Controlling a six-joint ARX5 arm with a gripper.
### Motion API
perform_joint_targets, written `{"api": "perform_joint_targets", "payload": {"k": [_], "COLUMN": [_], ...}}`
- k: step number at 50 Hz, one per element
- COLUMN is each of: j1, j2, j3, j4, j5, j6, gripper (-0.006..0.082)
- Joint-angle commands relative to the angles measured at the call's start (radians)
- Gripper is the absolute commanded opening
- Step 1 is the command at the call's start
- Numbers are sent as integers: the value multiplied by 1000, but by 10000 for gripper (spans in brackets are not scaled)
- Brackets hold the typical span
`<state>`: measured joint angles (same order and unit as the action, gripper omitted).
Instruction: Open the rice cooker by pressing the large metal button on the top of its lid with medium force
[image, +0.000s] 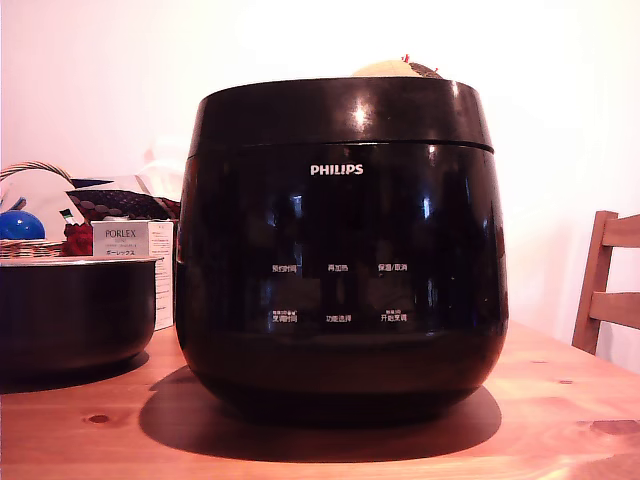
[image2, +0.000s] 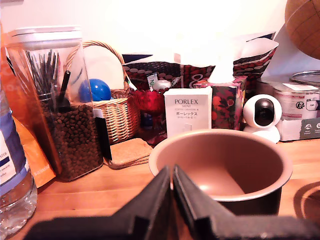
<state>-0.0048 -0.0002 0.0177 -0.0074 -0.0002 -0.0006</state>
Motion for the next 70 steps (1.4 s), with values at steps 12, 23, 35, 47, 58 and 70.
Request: {"api": "perform_joint_targets", "payload": {"k": [12, 23, 35, 47, 58, 70], "j1": [89, 87, 53, -101, -233, -373], "j2": [-13, -13, 20, 186, 394, 614], "j3": [-42, -2, 206, 364, 396, 396], "j4": [69, 181, 69, -9, 54, 223], "j5": [163, 263, 683, 784, 790, 713], "j6": [-46, -214, -429, -409, -320, -189], "gripper": [-24, -24, -24, -24, -23, -23]}}
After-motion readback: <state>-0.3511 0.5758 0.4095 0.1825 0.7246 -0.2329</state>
